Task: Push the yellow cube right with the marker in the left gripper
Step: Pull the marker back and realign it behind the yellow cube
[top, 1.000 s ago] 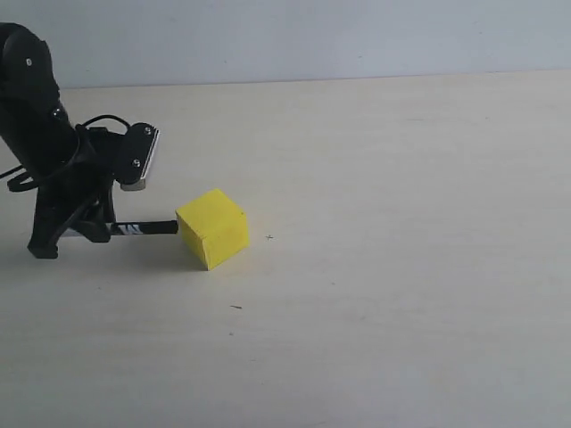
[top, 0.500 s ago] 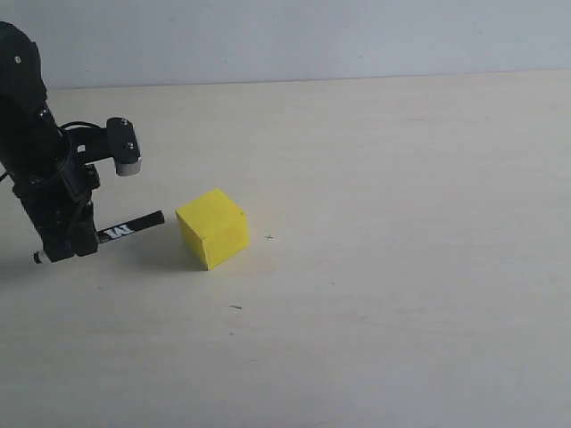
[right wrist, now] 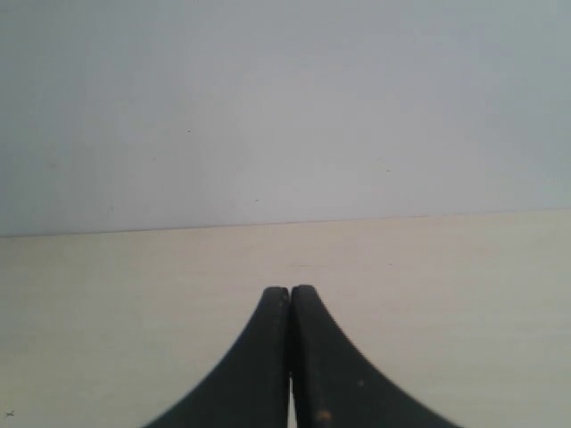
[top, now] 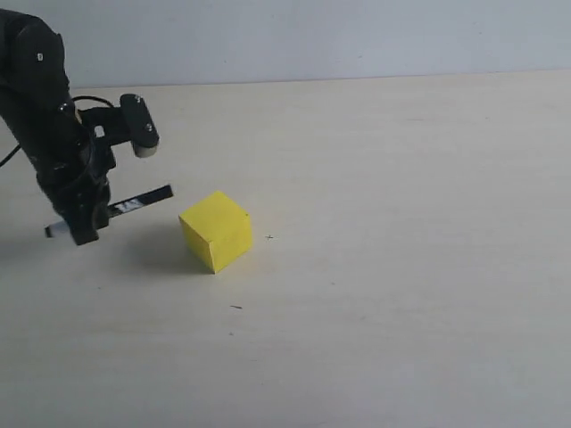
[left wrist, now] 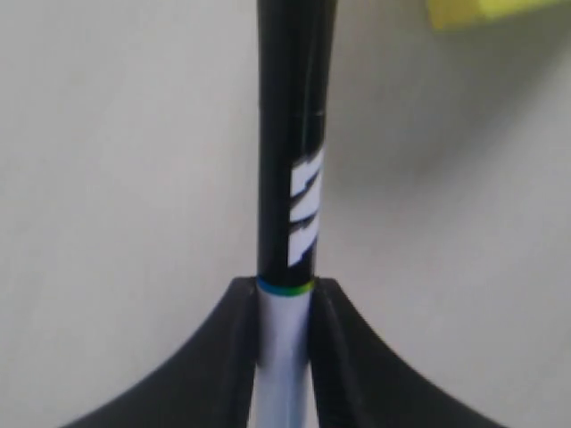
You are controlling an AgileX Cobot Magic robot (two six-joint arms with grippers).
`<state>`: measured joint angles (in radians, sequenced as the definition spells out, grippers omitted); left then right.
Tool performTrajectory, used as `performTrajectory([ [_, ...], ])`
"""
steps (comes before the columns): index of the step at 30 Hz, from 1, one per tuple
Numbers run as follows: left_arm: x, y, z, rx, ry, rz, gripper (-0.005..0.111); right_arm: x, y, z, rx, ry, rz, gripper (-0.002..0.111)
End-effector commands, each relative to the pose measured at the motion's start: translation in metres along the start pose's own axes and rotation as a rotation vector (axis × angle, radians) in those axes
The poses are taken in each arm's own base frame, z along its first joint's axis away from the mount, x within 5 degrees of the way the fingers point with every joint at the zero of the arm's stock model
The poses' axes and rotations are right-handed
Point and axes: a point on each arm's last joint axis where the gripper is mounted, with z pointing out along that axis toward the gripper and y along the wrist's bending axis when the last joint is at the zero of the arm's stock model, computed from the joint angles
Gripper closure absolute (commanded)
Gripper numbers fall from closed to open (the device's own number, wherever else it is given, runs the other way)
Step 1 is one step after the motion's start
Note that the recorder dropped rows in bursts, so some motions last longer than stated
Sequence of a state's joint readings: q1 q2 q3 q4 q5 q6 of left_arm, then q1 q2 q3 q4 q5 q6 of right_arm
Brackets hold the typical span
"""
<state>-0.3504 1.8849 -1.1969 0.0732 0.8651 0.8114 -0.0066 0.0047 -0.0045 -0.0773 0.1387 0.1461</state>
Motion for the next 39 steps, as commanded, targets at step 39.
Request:
performTrajectory([
  [39, -0.007, 0.003, -0.002, -0.111, 0.013, 0.37, 0.107, 0.001, 0.0, 0.0, -0.001, -0.005, -0.006, 0.108],
])
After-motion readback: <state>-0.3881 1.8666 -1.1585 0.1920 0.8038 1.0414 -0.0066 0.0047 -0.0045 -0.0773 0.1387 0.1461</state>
